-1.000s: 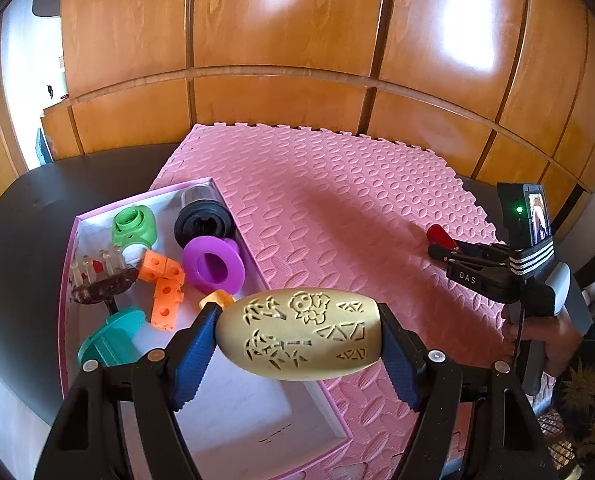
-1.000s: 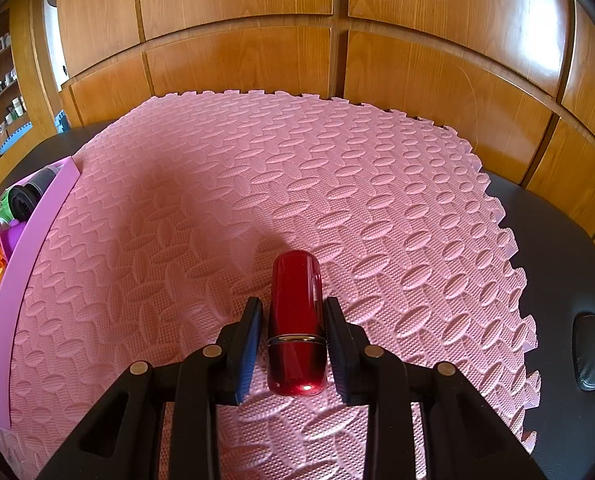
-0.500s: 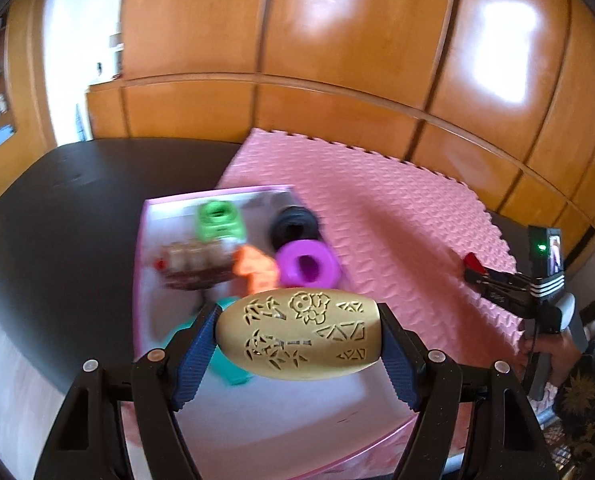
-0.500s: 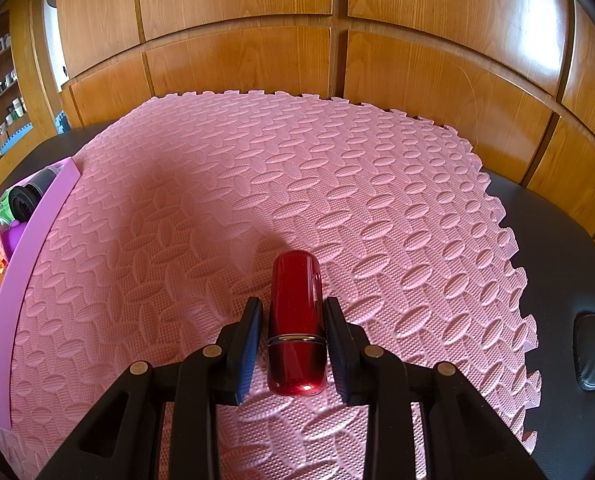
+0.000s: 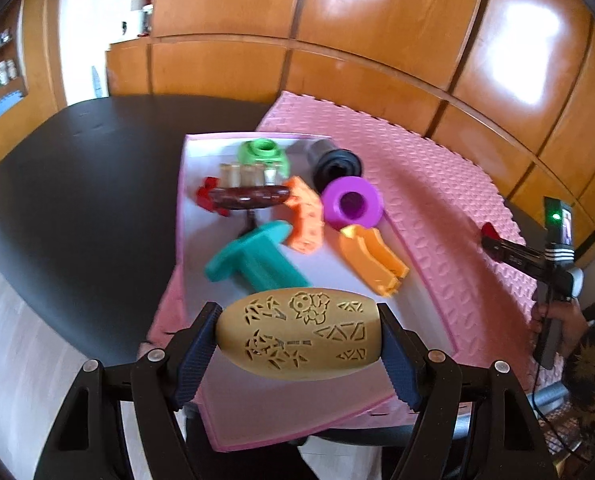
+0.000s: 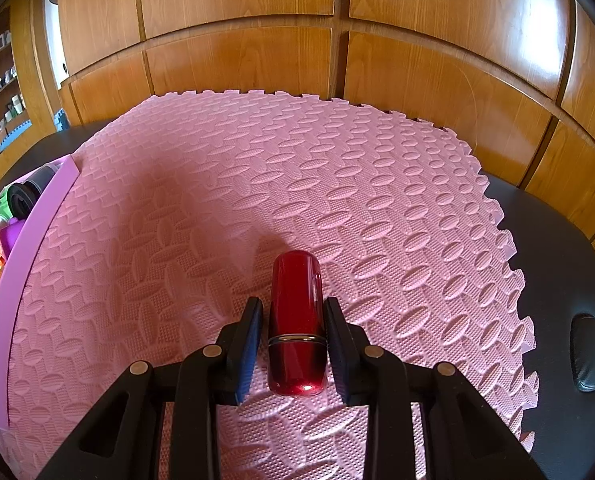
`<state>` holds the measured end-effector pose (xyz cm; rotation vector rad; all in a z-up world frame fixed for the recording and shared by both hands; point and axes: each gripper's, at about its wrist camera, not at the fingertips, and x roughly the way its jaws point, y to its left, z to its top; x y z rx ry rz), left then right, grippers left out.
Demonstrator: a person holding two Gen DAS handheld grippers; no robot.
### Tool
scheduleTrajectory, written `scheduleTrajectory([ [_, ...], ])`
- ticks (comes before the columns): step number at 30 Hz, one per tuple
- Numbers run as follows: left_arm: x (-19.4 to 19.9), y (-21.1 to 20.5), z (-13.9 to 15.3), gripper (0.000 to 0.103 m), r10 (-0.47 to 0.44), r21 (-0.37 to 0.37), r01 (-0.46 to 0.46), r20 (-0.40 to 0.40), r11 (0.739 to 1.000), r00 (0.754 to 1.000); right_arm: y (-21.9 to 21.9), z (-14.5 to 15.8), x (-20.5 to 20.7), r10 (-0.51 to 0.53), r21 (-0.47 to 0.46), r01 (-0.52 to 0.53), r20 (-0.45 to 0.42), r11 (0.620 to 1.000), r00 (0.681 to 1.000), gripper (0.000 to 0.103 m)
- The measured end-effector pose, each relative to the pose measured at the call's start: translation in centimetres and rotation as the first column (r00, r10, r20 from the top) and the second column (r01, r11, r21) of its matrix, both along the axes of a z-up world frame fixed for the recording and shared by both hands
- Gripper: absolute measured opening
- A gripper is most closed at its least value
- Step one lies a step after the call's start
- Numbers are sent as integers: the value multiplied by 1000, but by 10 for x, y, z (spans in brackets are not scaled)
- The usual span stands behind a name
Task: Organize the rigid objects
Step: 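Carry the yellow roller into the tray and release it with the left gripper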
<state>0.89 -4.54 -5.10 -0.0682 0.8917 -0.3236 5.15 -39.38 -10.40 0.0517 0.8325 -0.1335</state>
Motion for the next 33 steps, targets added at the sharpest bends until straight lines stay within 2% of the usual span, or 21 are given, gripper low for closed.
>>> scheduleTrajectory([
  [6,7,-20,-4,76,-64,-40,63,-36,997,997,0,0,0,0,-3,0,0,1000,1000,30],
  [11,17,-40,-9,76,-111,-43,109,-45,993,993,0,0,0,1,-5,-1,0,1000,1000,30],
  [17,37,-46,-3,76,-102,-47,101,-11,994,995,0,0,0,1,-8,-1,-1,1000,1000,30],
  [23,63,-38,-11,76,-64,-55,62,-26,997,998,0,0,0,2,-12,-2,-1,1000,1000,30],
  [29,68,-42,-16,76,-78,-1,78,-3,997,997,-1,0,1,3,-13,-3,-1,1000,1000,30],
  [33,59,-39,-16,76,-120,73,119,16,990,993,0,0,0,3,-14,-3,-1,1000,1000,30],
])
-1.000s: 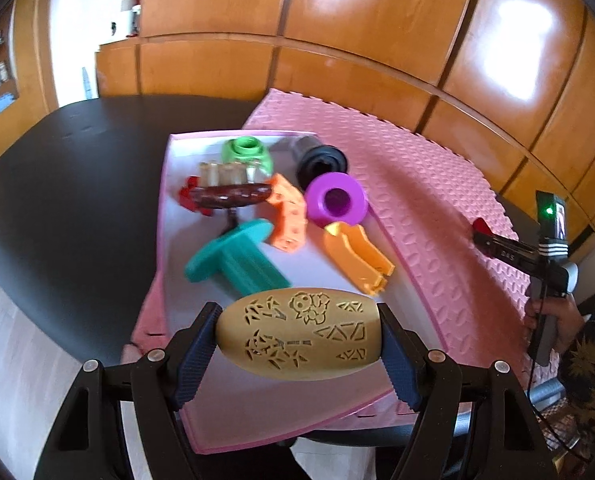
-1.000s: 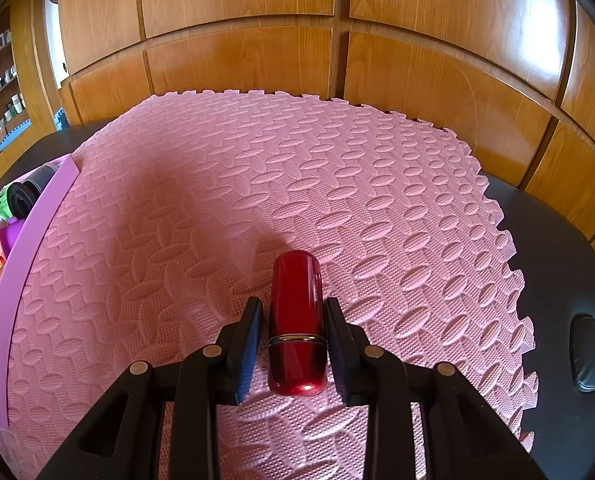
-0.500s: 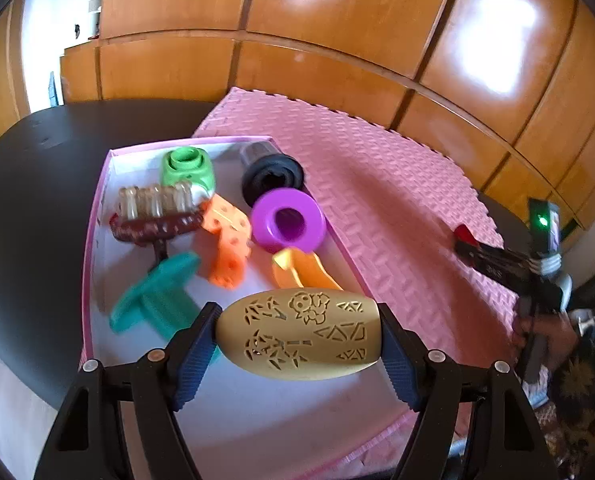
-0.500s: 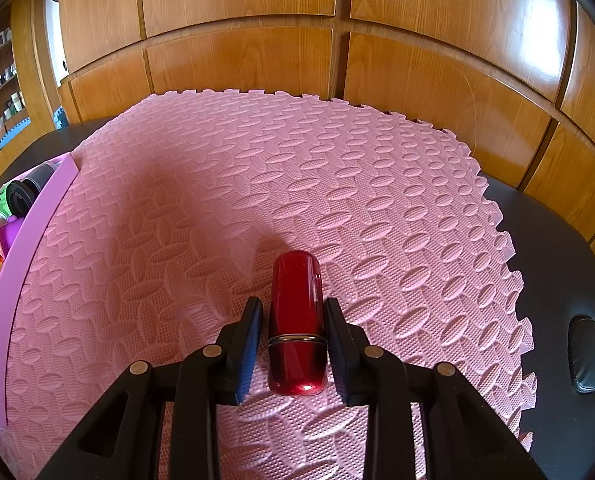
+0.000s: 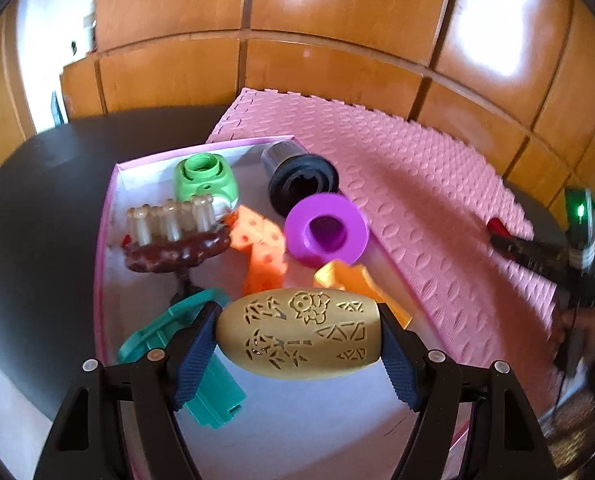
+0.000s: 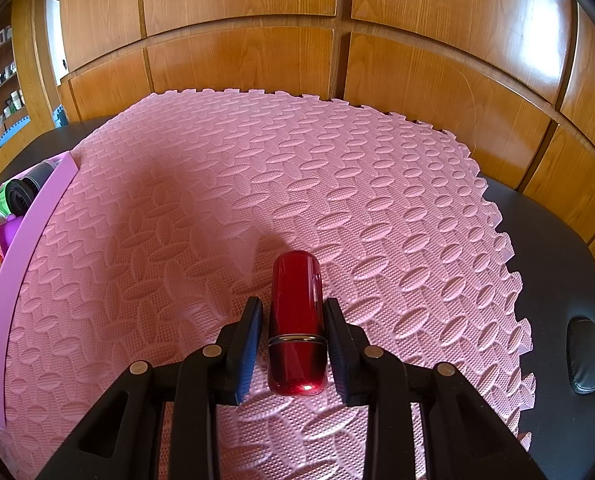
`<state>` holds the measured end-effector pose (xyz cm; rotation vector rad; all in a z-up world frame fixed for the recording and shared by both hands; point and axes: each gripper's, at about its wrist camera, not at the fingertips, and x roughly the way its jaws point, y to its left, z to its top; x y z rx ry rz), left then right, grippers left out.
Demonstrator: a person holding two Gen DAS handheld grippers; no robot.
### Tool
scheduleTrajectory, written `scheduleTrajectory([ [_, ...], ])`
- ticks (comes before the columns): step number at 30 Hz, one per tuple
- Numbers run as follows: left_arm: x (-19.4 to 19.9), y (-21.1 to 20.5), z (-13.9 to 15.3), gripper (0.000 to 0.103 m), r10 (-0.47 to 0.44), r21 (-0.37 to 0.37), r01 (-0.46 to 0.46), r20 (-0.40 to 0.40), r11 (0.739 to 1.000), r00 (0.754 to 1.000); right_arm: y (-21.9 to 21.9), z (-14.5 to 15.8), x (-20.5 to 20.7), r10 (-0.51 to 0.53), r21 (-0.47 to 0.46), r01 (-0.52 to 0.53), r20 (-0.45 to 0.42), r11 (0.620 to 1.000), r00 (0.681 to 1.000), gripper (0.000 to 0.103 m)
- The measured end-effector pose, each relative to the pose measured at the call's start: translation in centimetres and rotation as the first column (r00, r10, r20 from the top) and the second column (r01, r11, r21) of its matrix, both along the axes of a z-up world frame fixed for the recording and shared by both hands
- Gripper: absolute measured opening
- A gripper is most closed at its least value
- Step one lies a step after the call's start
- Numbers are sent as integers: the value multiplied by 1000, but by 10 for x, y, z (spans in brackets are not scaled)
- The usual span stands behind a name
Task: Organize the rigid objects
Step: 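Carry the yellow roller into the tray and release it with the left gripper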
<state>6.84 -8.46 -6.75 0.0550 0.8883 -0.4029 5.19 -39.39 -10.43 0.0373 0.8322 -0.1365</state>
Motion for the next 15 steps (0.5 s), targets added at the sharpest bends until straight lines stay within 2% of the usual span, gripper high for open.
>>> scheduleTrajectory([
  [9,-15,11,-1,76,-37,36,38,-33,999,999,0,0,0,2,-12,-2,-1,1000,1000,30],
  [15,-14,8,1,76,-24,-12,23,-49,1000,999,1,0,0,3,-19,-3,-2,1000,1000,30],
])
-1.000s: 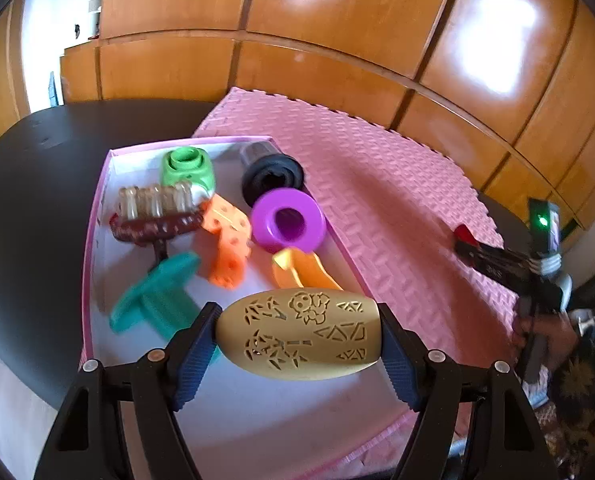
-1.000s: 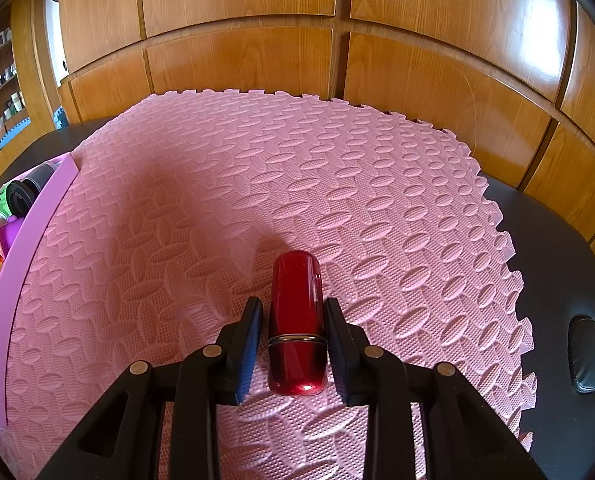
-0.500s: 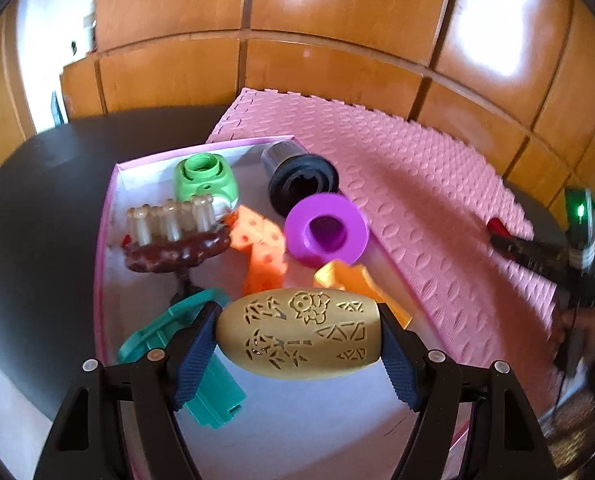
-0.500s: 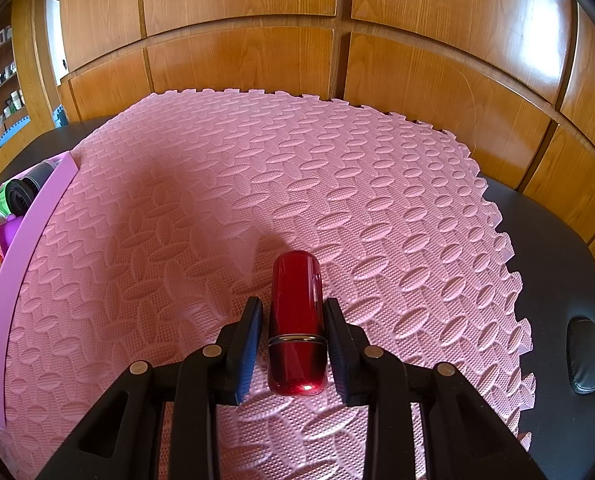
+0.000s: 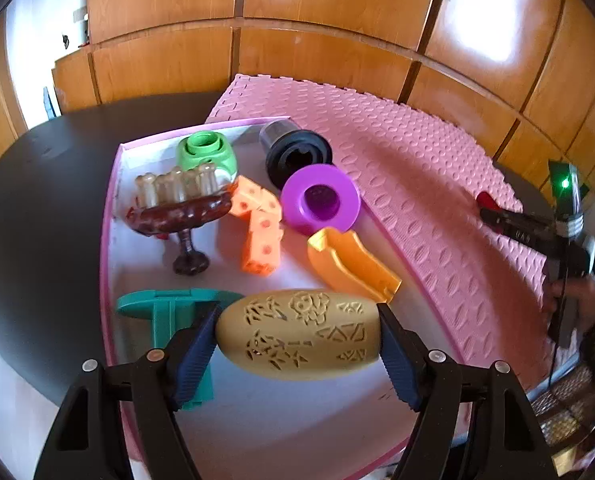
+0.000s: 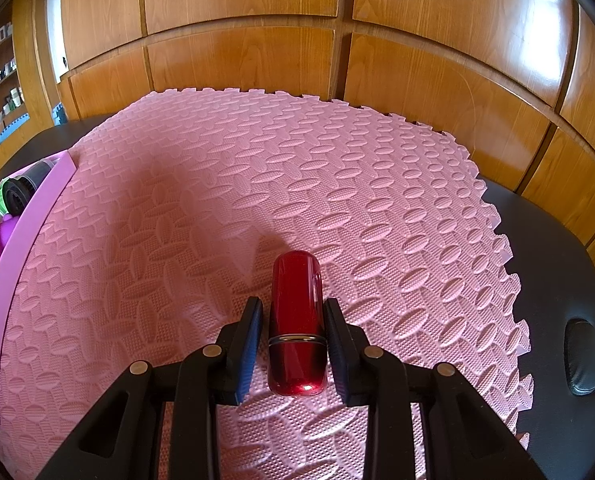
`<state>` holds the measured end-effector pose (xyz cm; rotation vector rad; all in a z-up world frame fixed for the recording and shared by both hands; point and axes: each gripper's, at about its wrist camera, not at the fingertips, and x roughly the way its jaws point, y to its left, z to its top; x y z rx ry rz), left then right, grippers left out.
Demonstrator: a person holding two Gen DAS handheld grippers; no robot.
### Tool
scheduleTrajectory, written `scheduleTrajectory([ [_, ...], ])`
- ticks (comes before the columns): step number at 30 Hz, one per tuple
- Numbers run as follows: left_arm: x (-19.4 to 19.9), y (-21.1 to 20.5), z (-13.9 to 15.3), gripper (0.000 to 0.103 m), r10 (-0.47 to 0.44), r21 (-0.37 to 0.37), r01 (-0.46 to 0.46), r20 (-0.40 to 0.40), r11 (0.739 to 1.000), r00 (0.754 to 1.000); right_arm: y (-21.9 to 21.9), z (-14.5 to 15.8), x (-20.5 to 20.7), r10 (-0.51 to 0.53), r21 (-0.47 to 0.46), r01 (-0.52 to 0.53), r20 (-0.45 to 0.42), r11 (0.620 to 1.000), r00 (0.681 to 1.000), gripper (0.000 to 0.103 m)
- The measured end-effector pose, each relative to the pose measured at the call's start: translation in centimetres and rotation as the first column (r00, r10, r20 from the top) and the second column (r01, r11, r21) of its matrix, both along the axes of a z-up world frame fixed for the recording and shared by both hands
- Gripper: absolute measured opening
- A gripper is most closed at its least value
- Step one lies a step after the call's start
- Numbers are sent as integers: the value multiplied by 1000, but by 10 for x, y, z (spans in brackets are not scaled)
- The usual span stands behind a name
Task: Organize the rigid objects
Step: 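Carry the yellow roller into the tray and release it with the left gripper, then carry the red lipstick into the tray and release it with the right gripper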
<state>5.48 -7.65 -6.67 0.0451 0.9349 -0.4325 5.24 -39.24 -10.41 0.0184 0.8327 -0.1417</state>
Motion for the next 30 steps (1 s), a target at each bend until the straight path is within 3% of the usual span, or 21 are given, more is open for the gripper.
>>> scheduleTrajectory([
  [9,12,-8,4,73,19,17,-19,45,1000,999,0,0,0,2,-2,-2,0,1000,1000,30],
  [18,-5,5,14,73,78,1,-79,80,997,994,0,0,0,1,-3,-1,0,1000,1000,30],
  [30,-19,10,27,74,162,57,-171,138,984,977,3,-1,0,13,-24,-13,1,1000,1000,25],
])
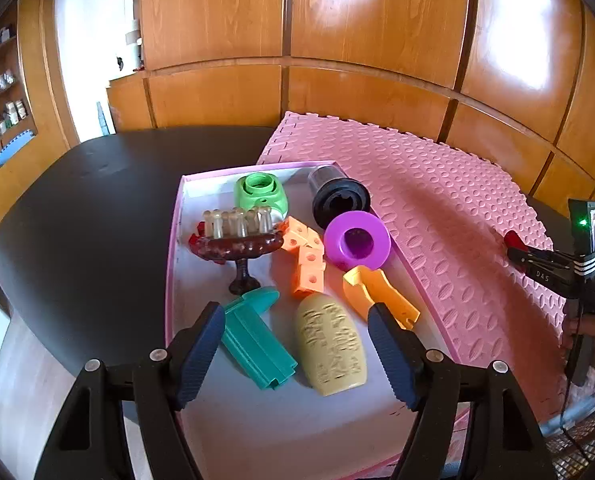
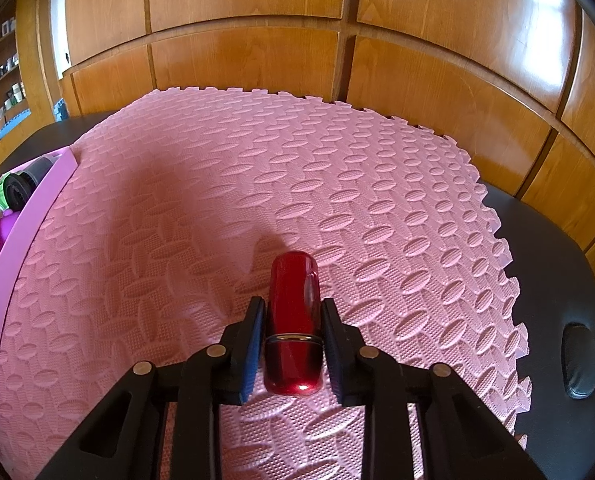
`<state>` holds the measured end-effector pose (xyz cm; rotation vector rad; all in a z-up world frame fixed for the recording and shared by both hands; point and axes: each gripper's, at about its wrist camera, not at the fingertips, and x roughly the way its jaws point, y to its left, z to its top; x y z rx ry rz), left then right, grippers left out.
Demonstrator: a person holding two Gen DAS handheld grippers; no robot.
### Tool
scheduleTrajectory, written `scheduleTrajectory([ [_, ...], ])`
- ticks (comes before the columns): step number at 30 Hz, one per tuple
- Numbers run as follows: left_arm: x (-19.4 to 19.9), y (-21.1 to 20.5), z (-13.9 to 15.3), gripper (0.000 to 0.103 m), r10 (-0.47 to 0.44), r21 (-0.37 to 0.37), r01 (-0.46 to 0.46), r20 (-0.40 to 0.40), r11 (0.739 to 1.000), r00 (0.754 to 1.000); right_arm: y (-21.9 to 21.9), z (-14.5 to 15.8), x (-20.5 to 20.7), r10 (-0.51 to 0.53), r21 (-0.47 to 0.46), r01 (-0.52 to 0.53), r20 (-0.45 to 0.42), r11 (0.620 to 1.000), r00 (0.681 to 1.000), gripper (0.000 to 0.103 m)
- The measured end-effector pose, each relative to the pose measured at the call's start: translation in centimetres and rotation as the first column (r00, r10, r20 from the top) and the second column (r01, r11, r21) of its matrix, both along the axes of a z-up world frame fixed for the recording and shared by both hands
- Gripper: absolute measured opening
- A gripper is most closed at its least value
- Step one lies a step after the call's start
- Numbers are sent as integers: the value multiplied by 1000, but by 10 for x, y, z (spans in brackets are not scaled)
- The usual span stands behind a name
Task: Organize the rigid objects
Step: 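Carry the red lipstick into the tray and release it with the right gripper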
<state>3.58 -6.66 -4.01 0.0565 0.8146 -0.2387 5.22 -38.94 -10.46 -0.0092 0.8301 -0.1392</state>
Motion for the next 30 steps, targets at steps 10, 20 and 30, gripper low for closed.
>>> scheduleTrajectory([
  [10,-6,10,0,74,30,-3,-30,3,1000,1000,2,0,0,-1,-13,1,-3,1000,1000,25],
  [20,-9,28,6,74,66,-32,-65,23,997,998,13,3,-5,-31,-56,29,-35,998,999,25],
  [30,-4,73,14,74,201,-55,-198,47,979,979,52,13,-19,47,31,-47,-13,998,999,25],
])
